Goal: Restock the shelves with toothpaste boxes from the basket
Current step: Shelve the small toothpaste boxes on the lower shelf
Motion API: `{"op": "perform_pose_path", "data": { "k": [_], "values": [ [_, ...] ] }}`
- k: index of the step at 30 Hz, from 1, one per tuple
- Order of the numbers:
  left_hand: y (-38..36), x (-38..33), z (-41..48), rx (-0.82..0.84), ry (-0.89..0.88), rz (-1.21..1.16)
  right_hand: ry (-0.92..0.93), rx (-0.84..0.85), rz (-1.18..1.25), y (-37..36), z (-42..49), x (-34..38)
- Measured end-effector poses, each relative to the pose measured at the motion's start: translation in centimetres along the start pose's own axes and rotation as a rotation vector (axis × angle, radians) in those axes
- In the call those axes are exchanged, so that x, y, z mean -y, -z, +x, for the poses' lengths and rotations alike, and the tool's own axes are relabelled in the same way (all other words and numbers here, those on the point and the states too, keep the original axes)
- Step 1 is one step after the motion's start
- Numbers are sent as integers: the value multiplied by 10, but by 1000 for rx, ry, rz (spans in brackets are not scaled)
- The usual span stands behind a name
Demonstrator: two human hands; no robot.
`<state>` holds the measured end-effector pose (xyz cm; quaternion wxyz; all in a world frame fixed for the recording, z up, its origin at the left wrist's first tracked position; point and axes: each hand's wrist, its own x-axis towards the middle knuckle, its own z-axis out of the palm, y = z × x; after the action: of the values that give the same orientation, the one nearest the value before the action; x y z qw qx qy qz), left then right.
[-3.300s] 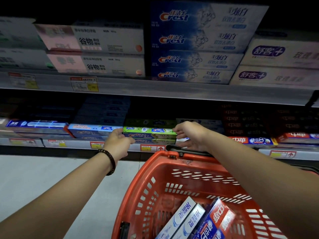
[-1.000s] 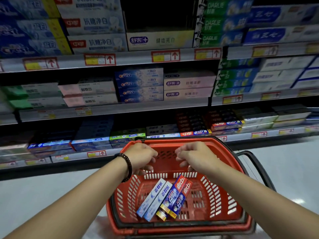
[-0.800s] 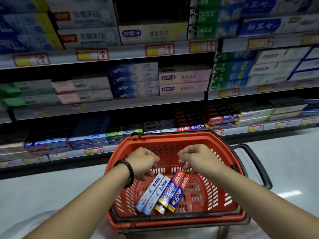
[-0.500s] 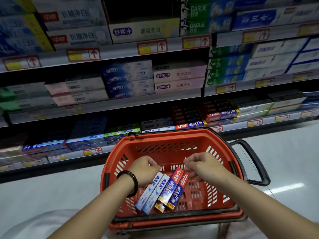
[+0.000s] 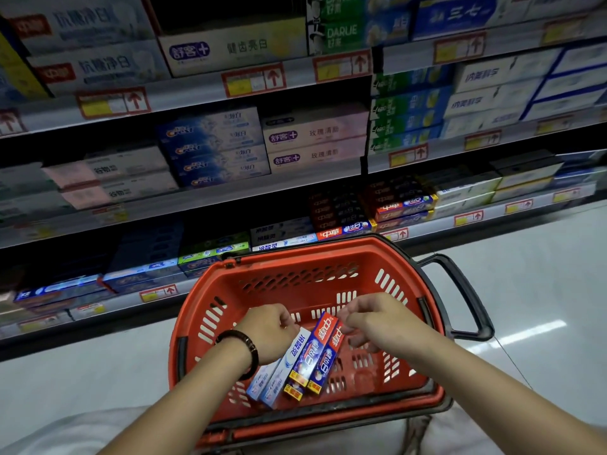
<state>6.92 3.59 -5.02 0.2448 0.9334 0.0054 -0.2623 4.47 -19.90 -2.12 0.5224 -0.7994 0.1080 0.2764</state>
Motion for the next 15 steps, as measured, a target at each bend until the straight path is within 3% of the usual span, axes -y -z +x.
{"op": "perform_pose_path", "data": {
  "k": [5,11,15],
  "values": [
    [-20,4,20,64,18,60,-18,8,30,8,-4,-3],
    [-40,5,52,87,119,-32,-41,-22,139,20,-2,-9],
    [-65,3,71,146,157,70,-66,-39,173,21,-2,-16]
  ]
}}
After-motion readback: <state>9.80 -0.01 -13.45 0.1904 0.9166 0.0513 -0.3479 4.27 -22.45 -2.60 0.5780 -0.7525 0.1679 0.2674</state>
